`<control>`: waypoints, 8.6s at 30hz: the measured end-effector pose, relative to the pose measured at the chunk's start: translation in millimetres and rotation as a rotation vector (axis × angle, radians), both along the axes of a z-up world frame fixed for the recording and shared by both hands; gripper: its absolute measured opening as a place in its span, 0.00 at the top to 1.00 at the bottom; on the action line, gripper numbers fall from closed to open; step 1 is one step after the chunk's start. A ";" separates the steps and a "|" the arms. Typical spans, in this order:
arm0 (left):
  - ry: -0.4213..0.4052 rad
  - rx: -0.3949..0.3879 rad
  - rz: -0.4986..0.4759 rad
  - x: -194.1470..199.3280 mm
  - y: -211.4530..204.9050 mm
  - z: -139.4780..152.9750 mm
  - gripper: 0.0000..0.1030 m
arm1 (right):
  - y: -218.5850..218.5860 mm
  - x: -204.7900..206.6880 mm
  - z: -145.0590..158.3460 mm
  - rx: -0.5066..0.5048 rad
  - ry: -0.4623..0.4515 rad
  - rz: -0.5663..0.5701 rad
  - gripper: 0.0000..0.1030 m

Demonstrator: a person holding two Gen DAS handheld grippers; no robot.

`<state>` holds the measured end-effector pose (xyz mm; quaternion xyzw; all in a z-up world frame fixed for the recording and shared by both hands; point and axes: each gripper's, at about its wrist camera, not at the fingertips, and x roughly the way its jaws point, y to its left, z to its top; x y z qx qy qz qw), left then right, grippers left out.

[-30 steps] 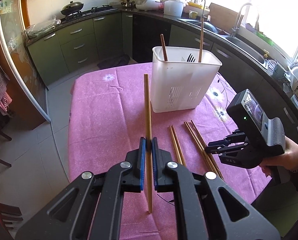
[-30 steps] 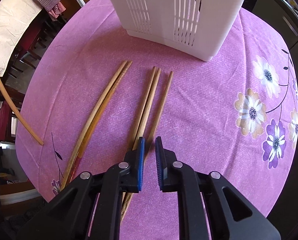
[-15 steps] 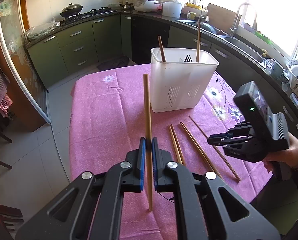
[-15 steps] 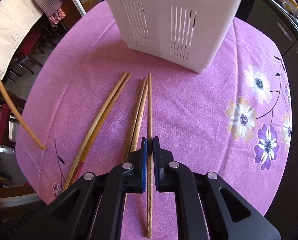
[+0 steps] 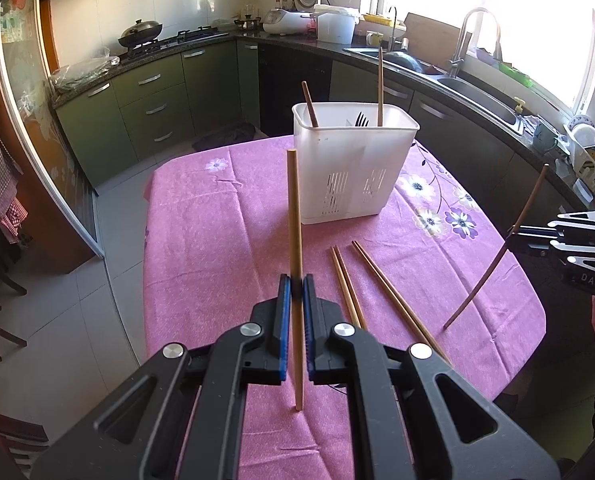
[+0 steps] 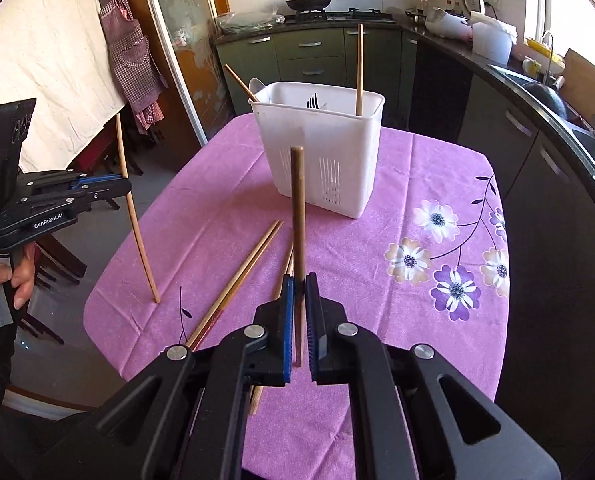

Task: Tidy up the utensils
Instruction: 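Carry both held chopsticks over the white holder, drop them in, open both tools, then grasp another wooden chopstick with the left tool while the right tool grasps one, then raise both held chopsticks upright and carry them over the white holder, then lower the chopsticks into the holder and open both tools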

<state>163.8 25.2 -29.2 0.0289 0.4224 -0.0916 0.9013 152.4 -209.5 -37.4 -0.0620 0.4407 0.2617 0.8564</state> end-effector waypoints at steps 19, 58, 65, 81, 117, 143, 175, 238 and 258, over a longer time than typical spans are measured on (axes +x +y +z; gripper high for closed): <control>-0.008 0.004 -0.014 -6.9 -4.1 4.7 0.94 | -4.3 -3.6 3.5 0.024 0.002 0.000 0.93; -0.270 -0.077 -0.028 134.9 -72.6 161.8 0.94 | 19.2 158.7 151.7 0.113 -0.224 -0.127 0.93; -0.132 -0.040 -0.001 163.8 -70.7 104.6 0.94 | 34.8 180.7 93.4 0.051 -0.125 -0.101 0.93; -0.099 -0.003 -0.038 96.4 -67.5 107.6 0.77 | 6.2 93.0 108.5 0.049 -0.157 -0.051 0.86; 0.564 0.103 -0.001 103.7 -89.9 -142.1 0.84 | -24.2 75.3 -81.5 -0.119 0.217 -0.042 0.73; 0.174 -0.007 0.068 50.2 -15.2 -35.1 0.93 | 39.1 88.1 -106.8 -0.163 0.312 0.067 0.73; 0.083 -0.014 0.033 26.8 4.0 -24.4 0.93 | 113.4 90.4 -126.0 -0.268 0.339 0.104 0.93; -0.275 -0.069 -0.029 126.2 -65.7 156.6 0.93 | 3.1 147.3 192.0 0.127 -0.227 -0.104 0.93; -0.166 -0.014 -0.002 131.7 -67.5 104.3 0.89 | 35.3 144.3 125.9 0.041 -0.161 -0.042 0.88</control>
